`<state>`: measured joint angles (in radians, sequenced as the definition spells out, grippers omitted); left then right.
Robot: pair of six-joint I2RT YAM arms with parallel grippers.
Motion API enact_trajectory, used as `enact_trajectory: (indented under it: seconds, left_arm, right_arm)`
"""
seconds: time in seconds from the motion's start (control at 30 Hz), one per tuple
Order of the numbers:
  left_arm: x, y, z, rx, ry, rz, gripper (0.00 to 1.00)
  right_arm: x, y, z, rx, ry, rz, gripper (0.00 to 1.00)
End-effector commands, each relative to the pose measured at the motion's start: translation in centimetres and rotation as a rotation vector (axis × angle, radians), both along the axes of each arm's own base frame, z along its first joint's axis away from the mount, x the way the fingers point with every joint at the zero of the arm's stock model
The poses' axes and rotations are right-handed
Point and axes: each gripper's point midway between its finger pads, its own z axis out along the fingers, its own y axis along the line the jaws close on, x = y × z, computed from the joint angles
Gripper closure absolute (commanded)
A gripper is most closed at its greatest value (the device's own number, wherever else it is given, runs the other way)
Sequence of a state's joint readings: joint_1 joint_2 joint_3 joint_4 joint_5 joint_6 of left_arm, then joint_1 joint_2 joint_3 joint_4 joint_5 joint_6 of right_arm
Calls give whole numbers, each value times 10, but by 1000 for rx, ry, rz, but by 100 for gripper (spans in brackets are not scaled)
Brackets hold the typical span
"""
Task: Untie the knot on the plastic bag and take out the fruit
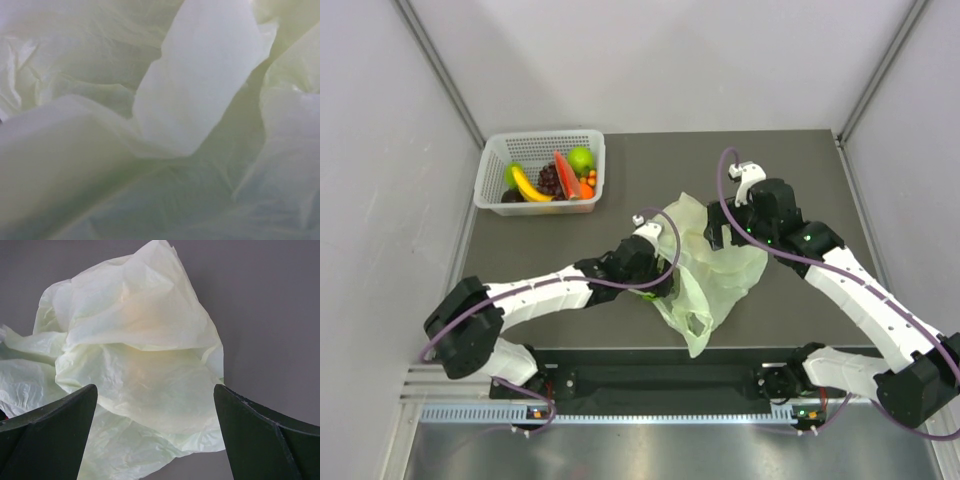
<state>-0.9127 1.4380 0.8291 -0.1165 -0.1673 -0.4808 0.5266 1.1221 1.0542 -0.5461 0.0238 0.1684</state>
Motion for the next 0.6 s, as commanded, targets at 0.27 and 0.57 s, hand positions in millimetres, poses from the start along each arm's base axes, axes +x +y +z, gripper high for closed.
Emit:
enact_trajectory:
  seconds: [0.27,0.57]
  left_arm:
    - [-32,7,98,-400,-161,-37,37]
    - [-57,22,120,-541,-228,-102,43]
  right_arm:
    - [3,4,22,59,-48,19,0]
    - [1,5,22,60,-48,31,0]
